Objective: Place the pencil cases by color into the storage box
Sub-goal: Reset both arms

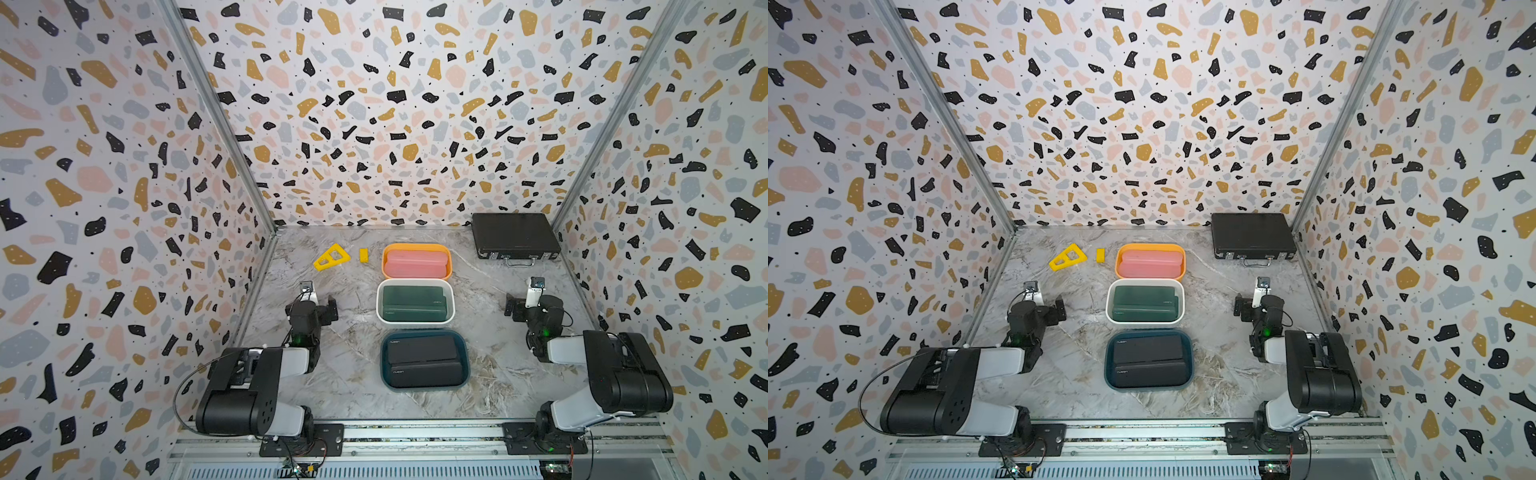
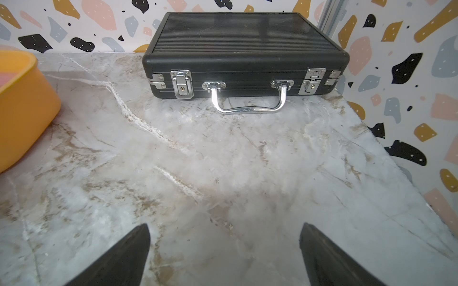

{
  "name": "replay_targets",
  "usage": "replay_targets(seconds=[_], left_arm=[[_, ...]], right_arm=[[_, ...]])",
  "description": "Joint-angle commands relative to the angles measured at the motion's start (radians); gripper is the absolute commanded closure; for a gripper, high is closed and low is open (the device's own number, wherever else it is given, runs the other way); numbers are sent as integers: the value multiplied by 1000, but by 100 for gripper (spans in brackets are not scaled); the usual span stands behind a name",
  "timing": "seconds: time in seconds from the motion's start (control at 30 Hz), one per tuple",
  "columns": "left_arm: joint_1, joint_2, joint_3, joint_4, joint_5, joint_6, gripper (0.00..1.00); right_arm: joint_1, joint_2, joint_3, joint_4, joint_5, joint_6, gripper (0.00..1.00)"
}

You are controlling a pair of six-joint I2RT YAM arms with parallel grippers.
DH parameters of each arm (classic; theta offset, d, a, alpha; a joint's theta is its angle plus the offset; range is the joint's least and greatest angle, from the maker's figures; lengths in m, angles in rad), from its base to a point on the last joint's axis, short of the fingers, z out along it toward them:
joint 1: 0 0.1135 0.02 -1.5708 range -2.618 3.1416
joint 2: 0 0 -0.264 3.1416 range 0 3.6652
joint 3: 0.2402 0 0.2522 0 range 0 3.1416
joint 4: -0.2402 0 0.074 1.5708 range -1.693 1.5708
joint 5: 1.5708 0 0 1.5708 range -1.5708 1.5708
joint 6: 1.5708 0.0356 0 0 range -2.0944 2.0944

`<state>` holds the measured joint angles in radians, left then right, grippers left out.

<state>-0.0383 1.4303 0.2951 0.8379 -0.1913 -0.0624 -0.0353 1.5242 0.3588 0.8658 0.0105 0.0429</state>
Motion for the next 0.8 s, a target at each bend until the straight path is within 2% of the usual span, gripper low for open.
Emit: replay_targets(seconds=[0.0,0.27,0.33,0.4,0.47,0.5,0.57,0.63,0.7,0.77], left_arm=[[6,-5,18,29,7,14,0],[6,-5,18,29,8,14,0],[6,-6,18,29,8,14,0],[6,-5,18,30,9,13,0],[5,-6,18,30,9,13,0],[6,-6,18,29,8,14,0],[6,-6,18,29,8,13,0],[5,-5,18,27,8,12,0],[6,-5,19,27,8,12,0],[6,-6,19,27,6,14,0]], right_arm=[[2,-13,-1,4,-3,-5,0],[2,-32,2,-4,0,1,0],[3,-196,23,-180,-40,-22,0],[21,-437,143,-552,-34,-7,0],[28,-585,280,-805,-42,12,0],[32,-625,324,-858,-50,14,0],[32,-639,324,-857,-19,26,0],[30,-574,227,-747,50,16,0],[30,-468,118,-605,56,-28,0],[29,-418,46,-490,87,26,0]])
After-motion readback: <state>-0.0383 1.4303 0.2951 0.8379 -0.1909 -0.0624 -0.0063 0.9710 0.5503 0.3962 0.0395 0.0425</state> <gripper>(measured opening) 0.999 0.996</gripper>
